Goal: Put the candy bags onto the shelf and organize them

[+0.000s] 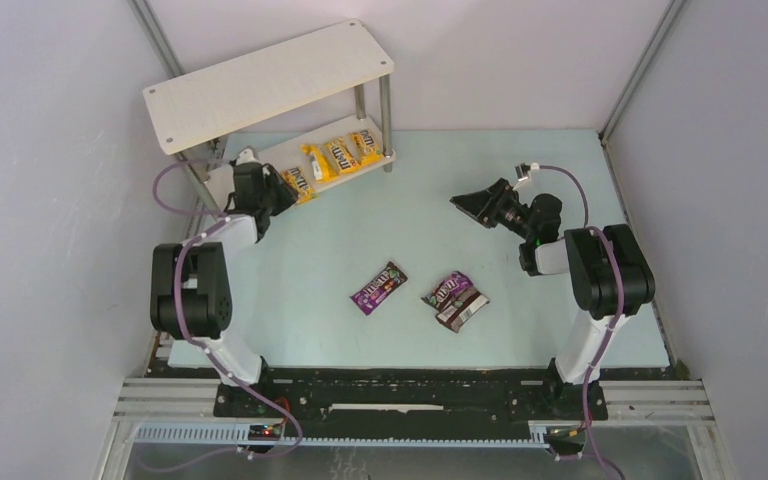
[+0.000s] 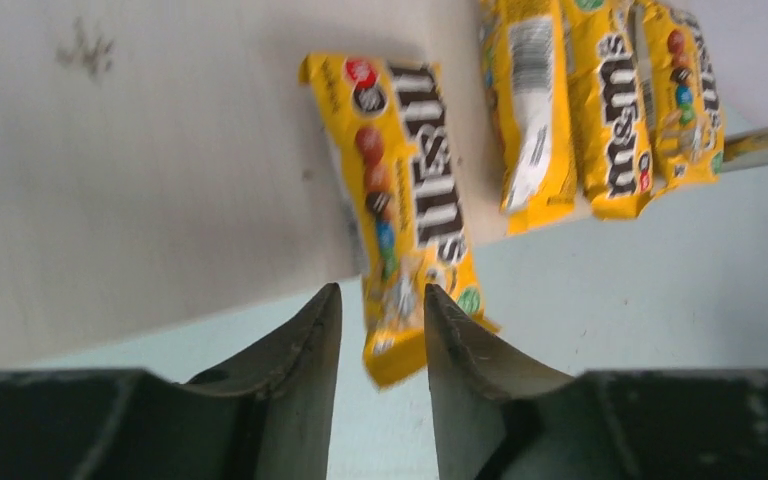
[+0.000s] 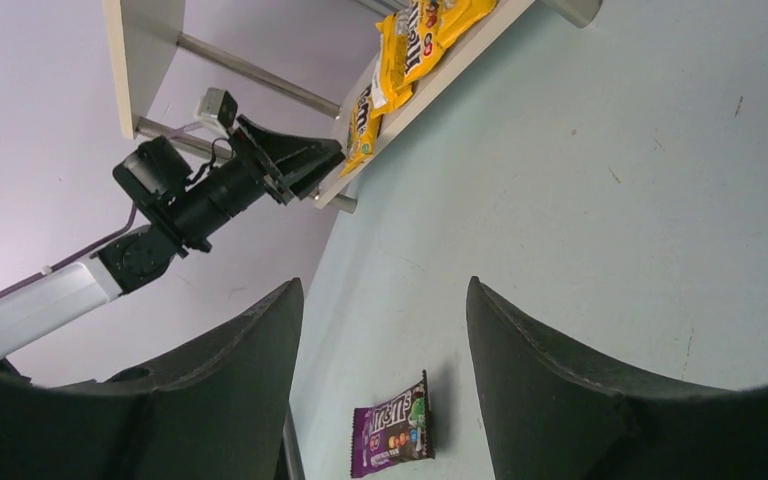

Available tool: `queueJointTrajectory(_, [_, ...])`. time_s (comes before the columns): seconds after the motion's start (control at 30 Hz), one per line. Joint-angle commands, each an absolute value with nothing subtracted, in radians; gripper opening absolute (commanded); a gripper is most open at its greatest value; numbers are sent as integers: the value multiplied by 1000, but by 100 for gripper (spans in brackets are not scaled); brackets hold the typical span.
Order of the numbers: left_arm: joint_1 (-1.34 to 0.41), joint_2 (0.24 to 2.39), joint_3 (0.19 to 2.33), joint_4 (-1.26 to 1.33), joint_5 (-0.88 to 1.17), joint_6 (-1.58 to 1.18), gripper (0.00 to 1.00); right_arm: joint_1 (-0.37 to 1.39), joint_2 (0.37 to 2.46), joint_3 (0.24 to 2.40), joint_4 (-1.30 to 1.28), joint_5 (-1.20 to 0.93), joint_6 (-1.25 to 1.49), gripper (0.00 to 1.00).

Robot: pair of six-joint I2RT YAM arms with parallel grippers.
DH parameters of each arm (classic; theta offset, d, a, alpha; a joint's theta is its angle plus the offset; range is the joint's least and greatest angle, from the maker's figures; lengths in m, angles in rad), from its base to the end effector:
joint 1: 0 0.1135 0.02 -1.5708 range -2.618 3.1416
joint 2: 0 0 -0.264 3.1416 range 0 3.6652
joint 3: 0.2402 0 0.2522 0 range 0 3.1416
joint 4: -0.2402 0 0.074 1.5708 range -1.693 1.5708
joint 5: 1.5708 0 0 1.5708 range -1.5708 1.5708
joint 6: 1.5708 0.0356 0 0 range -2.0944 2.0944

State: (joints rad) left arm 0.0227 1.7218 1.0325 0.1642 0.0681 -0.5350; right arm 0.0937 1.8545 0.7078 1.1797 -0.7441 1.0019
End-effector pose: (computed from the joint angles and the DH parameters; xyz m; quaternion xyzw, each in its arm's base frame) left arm 0.3816 0.0062 0.2101 -0.2220 0.8371 -0.1550 0.4753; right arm 0.3457 0.0567 0.1717 0.0494 0.6967 0.5645 0.4399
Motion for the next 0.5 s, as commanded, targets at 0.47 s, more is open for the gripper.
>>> queueJointTrajectory(0.47, [-27, 1432, 491, 745, 20, -1195, 65, 94, 1861, 703, 1240, -759, 1009, 69])
